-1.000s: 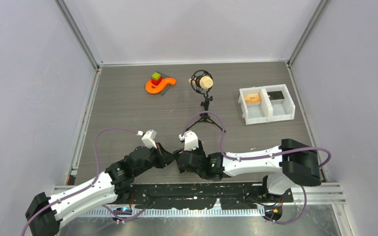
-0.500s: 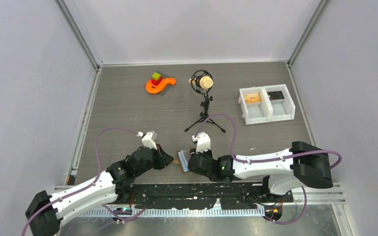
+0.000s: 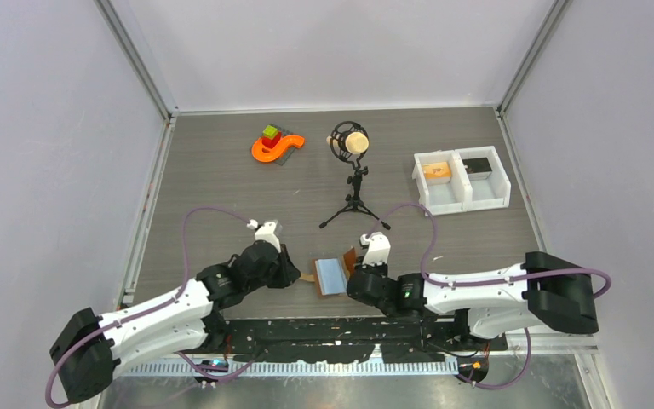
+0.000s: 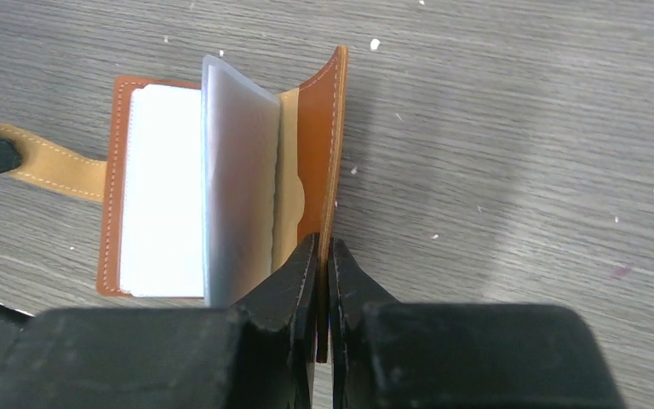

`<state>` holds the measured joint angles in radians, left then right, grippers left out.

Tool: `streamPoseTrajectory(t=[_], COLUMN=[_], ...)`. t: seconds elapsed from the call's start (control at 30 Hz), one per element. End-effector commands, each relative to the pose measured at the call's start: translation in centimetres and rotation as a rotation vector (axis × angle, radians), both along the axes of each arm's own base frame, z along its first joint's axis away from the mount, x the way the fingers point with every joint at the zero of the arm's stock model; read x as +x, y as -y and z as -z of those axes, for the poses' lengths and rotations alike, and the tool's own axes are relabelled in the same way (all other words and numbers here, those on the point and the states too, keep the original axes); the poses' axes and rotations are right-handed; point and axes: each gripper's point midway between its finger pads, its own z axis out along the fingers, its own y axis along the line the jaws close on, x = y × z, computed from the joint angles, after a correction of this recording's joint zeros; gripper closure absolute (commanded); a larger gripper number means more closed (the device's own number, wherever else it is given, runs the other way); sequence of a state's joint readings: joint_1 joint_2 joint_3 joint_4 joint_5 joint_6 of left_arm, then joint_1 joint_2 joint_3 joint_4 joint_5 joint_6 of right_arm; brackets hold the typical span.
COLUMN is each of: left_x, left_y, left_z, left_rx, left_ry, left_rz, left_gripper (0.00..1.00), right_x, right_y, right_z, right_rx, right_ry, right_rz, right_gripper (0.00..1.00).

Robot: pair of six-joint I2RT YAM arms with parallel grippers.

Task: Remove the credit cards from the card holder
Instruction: Open the card holder at the center of the board.

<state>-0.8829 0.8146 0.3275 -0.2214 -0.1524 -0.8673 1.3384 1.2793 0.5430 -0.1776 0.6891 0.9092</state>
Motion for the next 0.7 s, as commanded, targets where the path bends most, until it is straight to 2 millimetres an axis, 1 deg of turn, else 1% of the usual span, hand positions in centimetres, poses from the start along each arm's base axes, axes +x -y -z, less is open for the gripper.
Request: streamPoseTrajectory(t=[0.0,0.1,0.17,0.3,0.33,0.43,0.53,0.67], left_x=[0.1,-0.1,-0.1,0.2,0.0,-0.1,-0.2,-0.5], left_y=[1.4,2.7,3.4,4.0,4.3,4.7,5.2,6.9], left_z=[-2.0,-3.9,-5.5,-7.7,-8.1,-8.9,-9.0,-9.3], left_rx=[-0.041,-0.101,-0.139,-0.184,-0.2,-0.223,-0.234,-0.322], left_ry=[-0.012,-0.007,0.009,0.044,0.043,0.049,0.041,0.026], left_rz=[0.041,0.083,0.104,0.114,0.132,0.152,0.163,0.208], left_gripper=[0.82,0.75,0.71,0.64,0.62,0.61,0.61,0.62], right_x=[-0.1,-0.3,-0.2,-0.1,-0.1,0.0,0.1,0.1], right_y=[1.1,1.5,1.6,1.7,1.7,1.5,1.3,1.1], right_z=[0.7,1.1,1.0,0.4,0.2,-0.4,-1.0,-1.3], right_rx=[0.07,0.09,0.102,0.122,0.129,0.142,0.149,0.153], right_ry=[-0.021,-0.027,-0.022,-0.007,-0.004,0.005,0.013,0.016], right_rz=[0.07,0.076,0.08,0.081,0.079,0.069,0.063,0.062], right_gripper=[0.87,0.88,0.89,0.9,0.91,0.94,0.95,0.95])
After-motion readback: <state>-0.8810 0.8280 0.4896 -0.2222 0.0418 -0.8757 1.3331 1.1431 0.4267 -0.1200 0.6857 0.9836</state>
